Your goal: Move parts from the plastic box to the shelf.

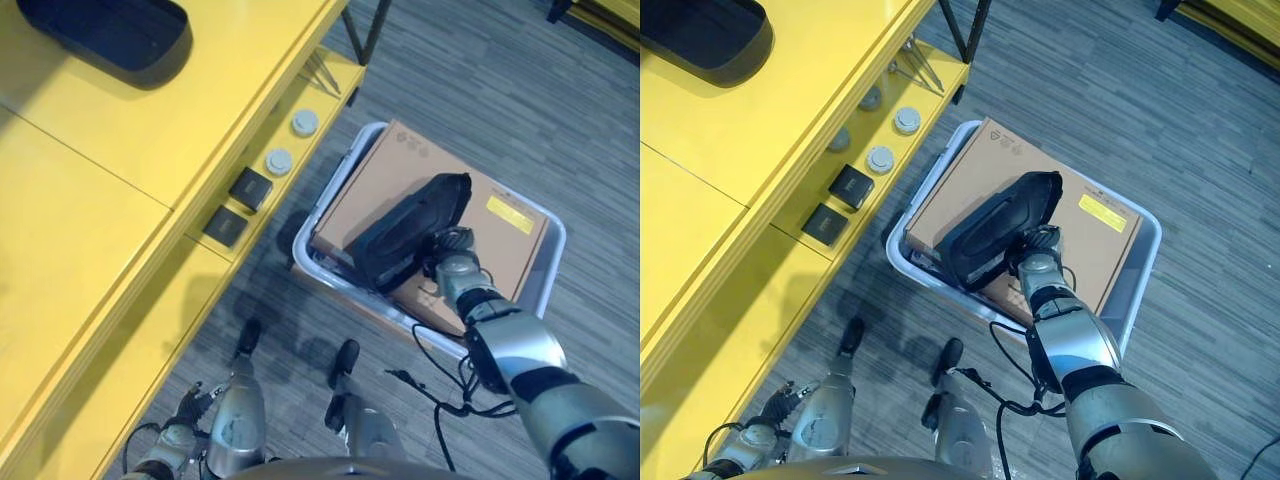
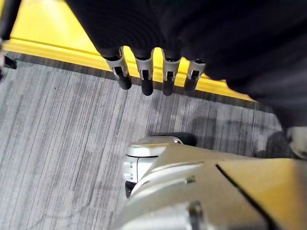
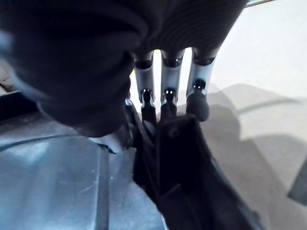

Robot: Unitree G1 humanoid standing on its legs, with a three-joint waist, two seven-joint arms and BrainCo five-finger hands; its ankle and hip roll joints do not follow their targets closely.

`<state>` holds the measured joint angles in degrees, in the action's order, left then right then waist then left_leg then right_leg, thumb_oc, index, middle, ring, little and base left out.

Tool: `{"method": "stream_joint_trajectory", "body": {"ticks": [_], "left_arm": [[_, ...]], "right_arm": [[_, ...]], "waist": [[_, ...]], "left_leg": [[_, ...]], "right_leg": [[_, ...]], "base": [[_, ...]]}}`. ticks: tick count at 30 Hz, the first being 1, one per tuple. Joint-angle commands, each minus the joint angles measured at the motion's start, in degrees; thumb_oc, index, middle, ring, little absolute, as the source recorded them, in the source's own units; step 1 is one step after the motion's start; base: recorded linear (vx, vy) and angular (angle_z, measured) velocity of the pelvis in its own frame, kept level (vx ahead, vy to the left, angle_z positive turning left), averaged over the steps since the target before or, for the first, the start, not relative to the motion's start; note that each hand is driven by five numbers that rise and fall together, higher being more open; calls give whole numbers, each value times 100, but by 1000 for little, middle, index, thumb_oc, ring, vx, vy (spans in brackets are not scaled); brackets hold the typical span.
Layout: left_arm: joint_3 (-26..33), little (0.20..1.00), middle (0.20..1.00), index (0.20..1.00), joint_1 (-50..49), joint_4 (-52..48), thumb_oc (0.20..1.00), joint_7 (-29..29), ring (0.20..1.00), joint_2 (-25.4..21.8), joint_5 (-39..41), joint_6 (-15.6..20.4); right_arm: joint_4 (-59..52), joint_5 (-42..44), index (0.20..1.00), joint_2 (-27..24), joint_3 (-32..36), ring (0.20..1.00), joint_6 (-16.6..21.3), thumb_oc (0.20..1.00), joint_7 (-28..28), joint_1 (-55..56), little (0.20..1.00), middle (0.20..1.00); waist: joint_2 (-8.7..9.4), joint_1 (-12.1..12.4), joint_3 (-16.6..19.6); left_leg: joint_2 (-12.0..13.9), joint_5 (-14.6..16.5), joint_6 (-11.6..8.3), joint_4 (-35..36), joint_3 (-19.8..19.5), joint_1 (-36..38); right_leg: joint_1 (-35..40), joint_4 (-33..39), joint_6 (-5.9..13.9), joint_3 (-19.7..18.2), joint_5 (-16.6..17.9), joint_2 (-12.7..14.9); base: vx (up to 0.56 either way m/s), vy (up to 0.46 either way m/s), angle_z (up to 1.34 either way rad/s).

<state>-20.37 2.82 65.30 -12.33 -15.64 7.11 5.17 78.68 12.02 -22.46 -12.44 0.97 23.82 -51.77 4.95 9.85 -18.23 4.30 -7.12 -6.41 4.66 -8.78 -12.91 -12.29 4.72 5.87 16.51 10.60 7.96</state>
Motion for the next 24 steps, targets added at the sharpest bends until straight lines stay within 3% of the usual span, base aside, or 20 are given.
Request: {"method": "stream_joint_trajectory", "body": {"ticks": [1,3,9,16,24], "left_arm": [[-168,1000,1000,1000,58,130,1000,-83,1000,65,-133,77],[-148,1000,1000,1000,49,129,1000,-82,1000,64,-143,90],[182,1000,1000,1000,-188,-482,1000,-128,1000,-123,-107,249],[482,1000,1000,1000,-684,-2820,1000,197,1000,-780,-50,372],[509,1000,1000,1000,-713,-4338,1000,613,1000,-1144,96,317]], "right_arm": [[224,-548,200,-265,-344,200,-67,200,-121,-101,200,200],[130,-659,200,-363,-398,200,-57,200,-110,-112,200,200],[-1923,-1971,200,-1229,-732,200,70,200,152,340,200,200],[-4623,-3600,200,-2320,-282,200,93,200,46,1684,200,200],[-5880,-4396,200,-2767,-164,200,249,200,-297,2197,200,200]], "waist": [[-1,85,-23],[-12,62,-11],[-49,-129,185],[-212,-252,621],[-344,-385,1020]], "left_leg": [[-524,891,565,-442,99,-30],[-524,889,564,-424,102,-7],[-493,929,569,-324,163,233],[-413,1098,565,-280,255,809],[-290,1083,492,-93,318,1322]], "right_leg": [[211,28,356,50,-600,96],[226,28,359,55,-605,100],[371,28,364,34,-661,122],[872,28,352,50,-810,107],[1323,28,283,80,-993,30]], "base": [[18,-3,10],[6,0,3],[30,-22,1],[81,-52,-1],[54,-66,-7]]}}
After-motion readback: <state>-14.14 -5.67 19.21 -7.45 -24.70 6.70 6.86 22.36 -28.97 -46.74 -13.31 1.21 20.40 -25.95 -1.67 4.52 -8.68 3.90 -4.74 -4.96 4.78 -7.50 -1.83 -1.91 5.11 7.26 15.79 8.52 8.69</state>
